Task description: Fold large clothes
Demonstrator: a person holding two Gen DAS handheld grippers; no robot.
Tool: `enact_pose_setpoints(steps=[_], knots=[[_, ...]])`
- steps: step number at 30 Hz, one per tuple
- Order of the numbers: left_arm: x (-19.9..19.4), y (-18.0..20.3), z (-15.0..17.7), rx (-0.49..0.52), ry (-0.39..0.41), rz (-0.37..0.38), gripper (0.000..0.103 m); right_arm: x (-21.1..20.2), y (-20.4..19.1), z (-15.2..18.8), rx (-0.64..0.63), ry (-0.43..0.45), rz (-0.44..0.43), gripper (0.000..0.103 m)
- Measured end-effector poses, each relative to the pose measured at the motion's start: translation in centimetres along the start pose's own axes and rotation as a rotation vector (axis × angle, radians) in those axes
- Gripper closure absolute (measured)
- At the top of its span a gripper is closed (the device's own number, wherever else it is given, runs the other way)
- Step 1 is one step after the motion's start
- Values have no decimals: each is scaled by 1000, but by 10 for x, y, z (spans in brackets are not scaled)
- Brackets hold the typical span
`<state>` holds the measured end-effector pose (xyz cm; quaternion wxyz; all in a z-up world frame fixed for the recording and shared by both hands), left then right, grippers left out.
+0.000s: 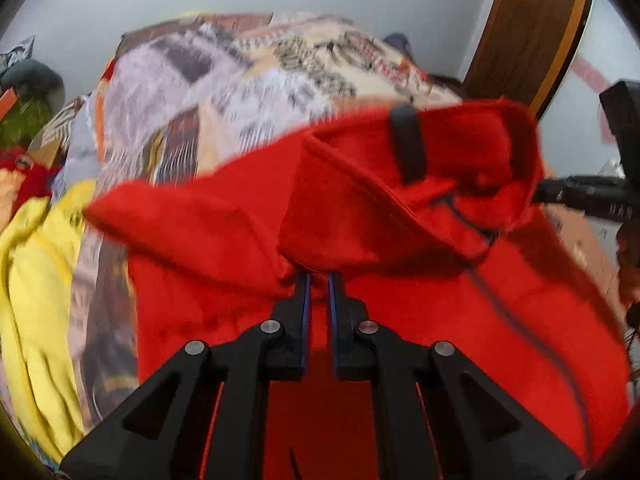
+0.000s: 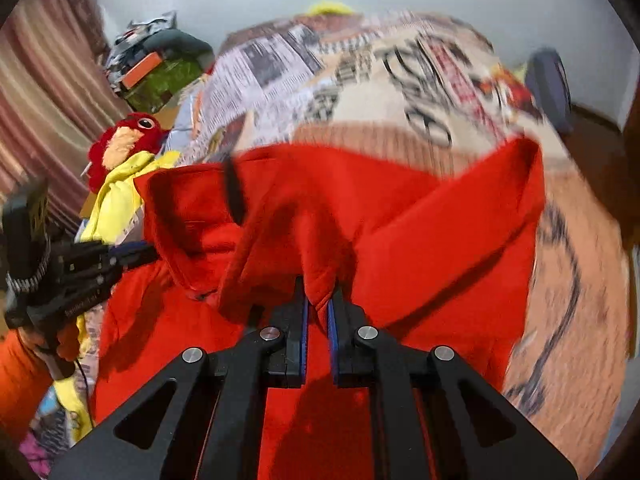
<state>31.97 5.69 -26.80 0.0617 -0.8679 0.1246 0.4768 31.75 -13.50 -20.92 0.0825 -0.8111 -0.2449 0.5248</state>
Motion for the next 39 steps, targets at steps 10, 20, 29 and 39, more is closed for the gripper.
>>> enact_pose_setpoints(steps=[10,20,29,39], knots=[[-32,-16,43,-36,-29,-95,95,-23,10,33,-31,-33,92,89],[-68,-36,-27,-34,128,-142,90,-59,-2,-20,2,150,32,64],[-13,-24,-80,-11,113,-91,56,6,-23,-54,-17,75,-8,62],[56,-31,-45,65,-40,-111,48,64,3,-34,-48,-70,88,56]])
Point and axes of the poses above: each gripper's, at about its wrist camera, not at the fingertips, and x roughly the way its jaws point, y to its right, z to its underside, the point moved 3 cm from there along x, roughly the way its jaws point, and after that the axes turned 8 degrees about x, right-handed, at the moved point
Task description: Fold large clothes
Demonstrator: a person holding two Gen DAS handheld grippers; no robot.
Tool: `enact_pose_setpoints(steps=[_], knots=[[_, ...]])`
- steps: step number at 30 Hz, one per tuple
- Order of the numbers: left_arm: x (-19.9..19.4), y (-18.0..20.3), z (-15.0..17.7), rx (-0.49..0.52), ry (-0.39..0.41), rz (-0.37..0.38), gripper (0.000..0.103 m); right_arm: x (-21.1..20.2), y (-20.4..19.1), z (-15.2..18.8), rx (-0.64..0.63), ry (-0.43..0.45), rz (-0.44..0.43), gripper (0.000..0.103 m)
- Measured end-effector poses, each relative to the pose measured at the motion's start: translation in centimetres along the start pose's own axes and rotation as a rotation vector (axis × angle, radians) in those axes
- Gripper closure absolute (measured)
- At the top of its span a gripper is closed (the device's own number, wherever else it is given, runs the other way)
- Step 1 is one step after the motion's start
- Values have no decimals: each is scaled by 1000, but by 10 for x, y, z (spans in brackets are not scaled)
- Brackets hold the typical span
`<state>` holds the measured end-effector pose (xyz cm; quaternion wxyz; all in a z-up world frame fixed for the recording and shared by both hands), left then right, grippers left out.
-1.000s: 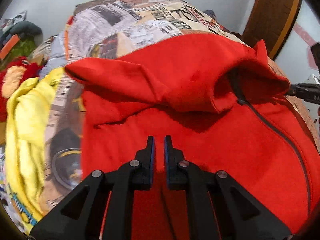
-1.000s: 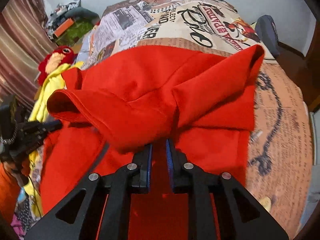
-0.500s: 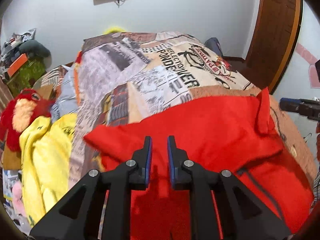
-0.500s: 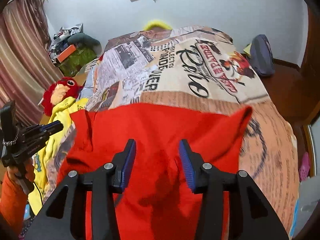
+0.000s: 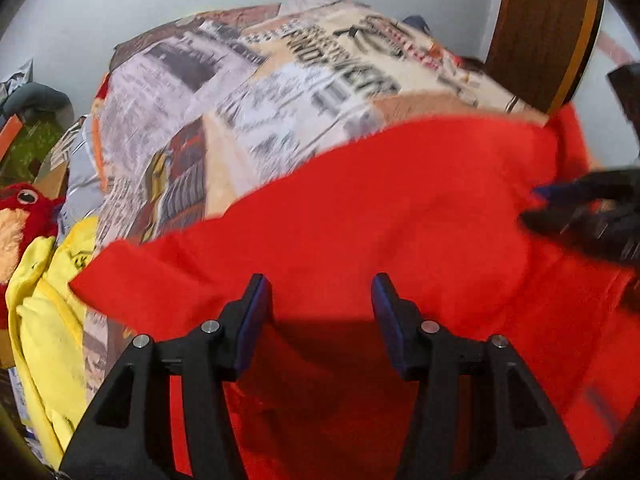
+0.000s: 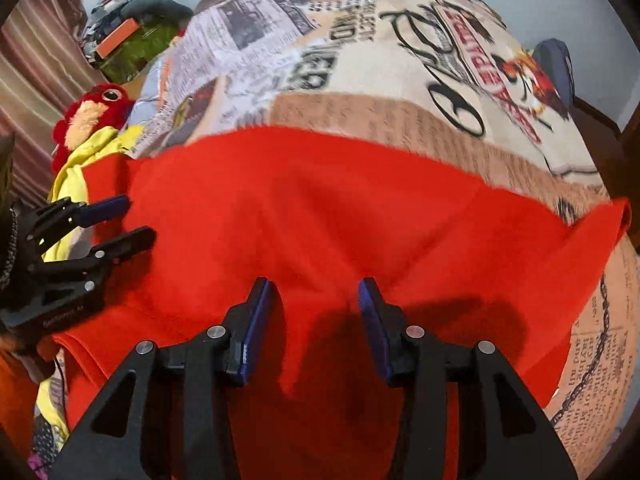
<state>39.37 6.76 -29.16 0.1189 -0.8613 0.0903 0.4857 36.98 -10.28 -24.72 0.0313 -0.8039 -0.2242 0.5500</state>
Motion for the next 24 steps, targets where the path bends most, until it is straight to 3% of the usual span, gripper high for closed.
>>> enact_pose_setpoints(steps=[5,12,15,20,24], knots=[[-15,-23,39,-61,21,23,37,-21,41,17,43,24,69,54],[-21,-57,98,-138,-103,-145,37,-47,90,37,120,50,200,54],[-29,-70,117,-197,-113,-152,37,-55,108,46,164,52,318,51],[-63,-78,107,-282,-11,-133,37,-87,102,43,217,109,219,51],[-83,-64,72,-303,85,-53,37,-103,66,31,173,153,123,50]])
Point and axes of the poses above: each gripper's, at about its wrist camera, not at the fingertips, and x roughly the way its jaws point, y to its right, z to its underside, the point moved 3 cm from there along x, roughly the way its jaws point, and after that the axes turned 8 degrees about x, right-handed, at the moved point
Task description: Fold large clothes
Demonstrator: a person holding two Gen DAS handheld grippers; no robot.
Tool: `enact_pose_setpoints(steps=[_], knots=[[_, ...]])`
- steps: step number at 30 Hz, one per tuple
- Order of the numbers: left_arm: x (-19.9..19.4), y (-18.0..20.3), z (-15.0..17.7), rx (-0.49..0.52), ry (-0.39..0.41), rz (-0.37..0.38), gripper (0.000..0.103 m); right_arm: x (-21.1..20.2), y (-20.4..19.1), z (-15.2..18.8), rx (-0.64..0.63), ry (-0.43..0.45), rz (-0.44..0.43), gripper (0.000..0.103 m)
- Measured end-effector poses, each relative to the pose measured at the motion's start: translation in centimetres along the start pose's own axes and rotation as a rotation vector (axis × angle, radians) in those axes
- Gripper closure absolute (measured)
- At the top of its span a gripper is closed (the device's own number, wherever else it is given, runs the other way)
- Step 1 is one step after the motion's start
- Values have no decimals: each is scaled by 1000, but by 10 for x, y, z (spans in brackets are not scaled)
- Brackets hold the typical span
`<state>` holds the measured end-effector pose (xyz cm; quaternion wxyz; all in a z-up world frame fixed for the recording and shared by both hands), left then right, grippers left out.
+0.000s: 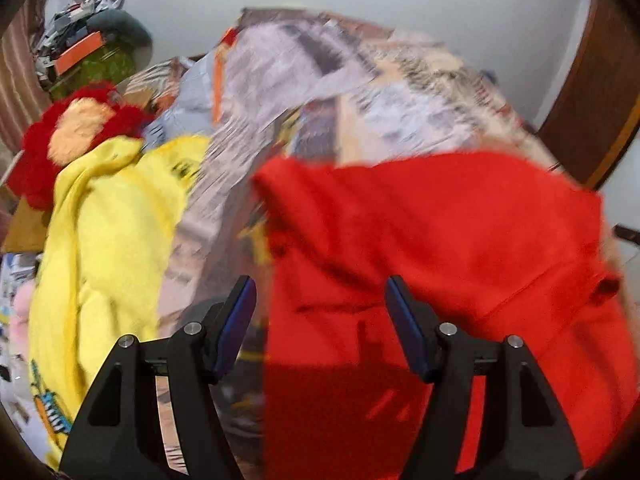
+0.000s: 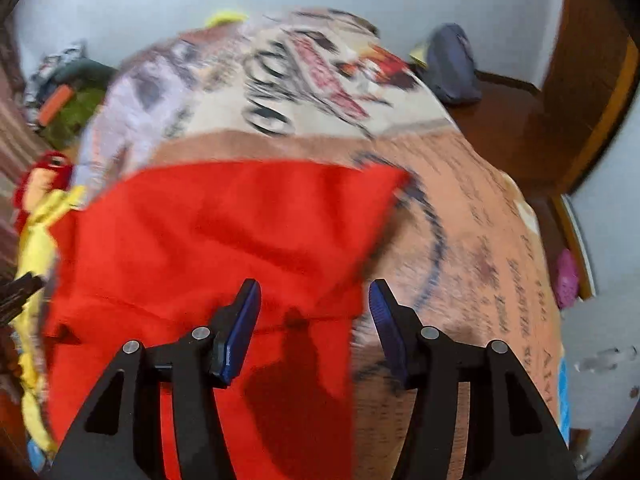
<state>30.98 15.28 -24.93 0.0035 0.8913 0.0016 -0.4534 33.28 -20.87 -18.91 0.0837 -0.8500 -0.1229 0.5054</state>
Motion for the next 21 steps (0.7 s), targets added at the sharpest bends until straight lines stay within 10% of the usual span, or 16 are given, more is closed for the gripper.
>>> enact_pose_setpoints(steps=[6,11,21], knots=[[-1,67,-20,141,39,65,31,13,-53,10,-121,-30,-84,37],[25,98,4,261,-75,18,29,43,-62,36,-186,-145,-51,37],[-7,50,42,220,-51,-111,16,13,-12,50,-93,-130,-19,37]])
Point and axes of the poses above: each gripper's, at about its wrist camera, not at the fingertips, and x roughly the way its jaws point, y to its right, z to its underside, the point moved 3 cm from there along x, roughly the way its jaws point, and after that the axes turned 8 degrees about x, right-handed, at the moved point
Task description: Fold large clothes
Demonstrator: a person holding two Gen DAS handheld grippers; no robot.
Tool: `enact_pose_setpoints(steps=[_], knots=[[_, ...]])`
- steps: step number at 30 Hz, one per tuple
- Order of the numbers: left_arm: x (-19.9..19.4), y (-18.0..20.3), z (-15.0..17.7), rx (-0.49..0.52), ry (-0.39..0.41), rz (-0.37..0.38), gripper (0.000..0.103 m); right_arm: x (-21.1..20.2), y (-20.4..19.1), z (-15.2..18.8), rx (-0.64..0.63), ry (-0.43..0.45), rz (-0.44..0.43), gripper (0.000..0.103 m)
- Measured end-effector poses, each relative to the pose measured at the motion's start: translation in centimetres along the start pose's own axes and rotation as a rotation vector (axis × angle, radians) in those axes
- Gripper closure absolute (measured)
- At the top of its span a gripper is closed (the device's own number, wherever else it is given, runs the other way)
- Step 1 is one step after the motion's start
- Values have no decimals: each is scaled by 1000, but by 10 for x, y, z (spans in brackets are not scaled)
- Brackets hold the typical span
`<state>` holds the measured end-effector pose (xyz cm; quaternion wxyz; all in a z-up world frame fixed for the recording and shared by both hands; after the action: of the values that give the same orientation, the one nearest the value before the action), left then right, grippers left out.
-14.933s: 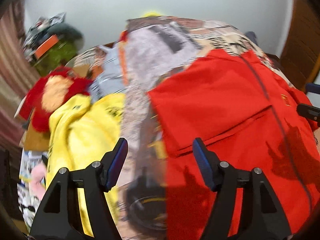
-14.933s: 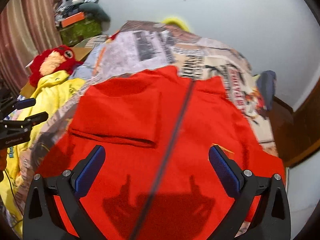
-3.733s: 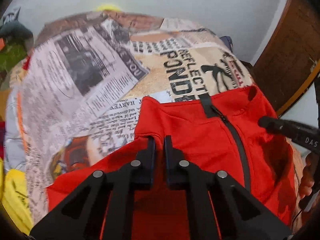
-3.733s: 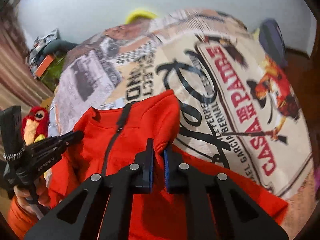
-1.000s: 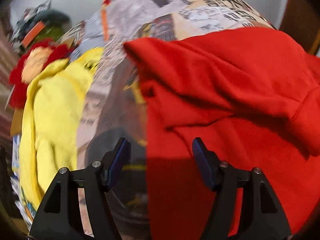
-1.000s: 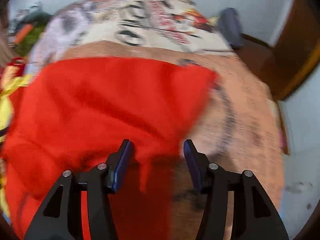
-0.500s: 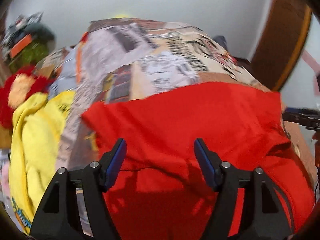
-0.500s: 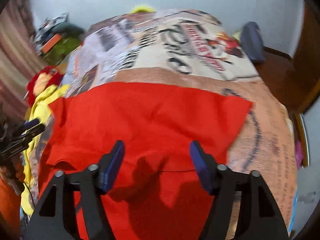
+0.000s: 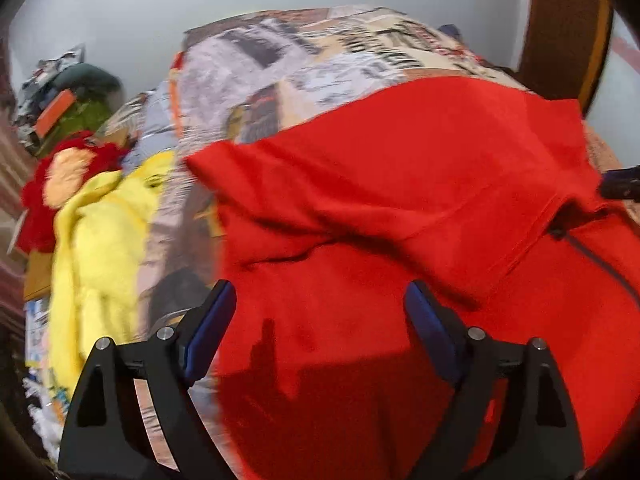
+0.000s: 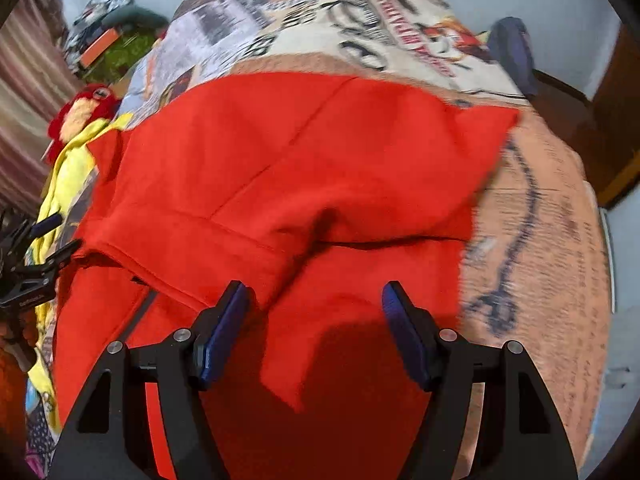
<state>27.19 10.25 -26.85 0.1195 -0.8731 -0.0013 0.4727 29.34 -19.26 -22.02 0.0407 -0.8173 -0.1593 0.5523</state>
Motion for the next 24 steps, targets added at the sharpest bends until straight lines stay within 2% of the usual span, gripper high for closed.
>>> enact_pose_setpoints(steps=[2,5,9,14,17,21,24], knots=[[-2,-18,1,-42,4,-30,16,-9,9,-2,24,27,24,37],[-1,-54,-2,-168,12,-56,16,-17,25,-11,74,67,43,37],[12,-91,-11,-342,29,32,16,-15,46,-27,179,92,28,36],[50,-99,-30,-404,5,138,16,6,72,-43,308,62,-17,36],[75,-99,-36,-430,-22,174,16,22,81,-51,345,40,-33,36],[105,-105,-40,-472,-44,165,16,39,88,-60,363,14,-59,36],[119,-114,-40,-531,-44,215,19,45,85,-70,354,40,-105,36]])
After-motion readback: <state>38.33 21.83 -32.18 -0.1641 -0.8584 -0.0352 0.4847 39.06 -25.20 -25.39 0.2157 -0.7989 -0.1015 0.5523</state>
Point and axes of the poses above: each gripper's, at about its wrist camera, not at the fingertips, and x roughly the way its jaws point, y to its right, z to its underside, the point moved 3 cm from there along x, roughly the way its jaws point, and after that the axes turned 8 degrees about x, right-handed, at the moved point
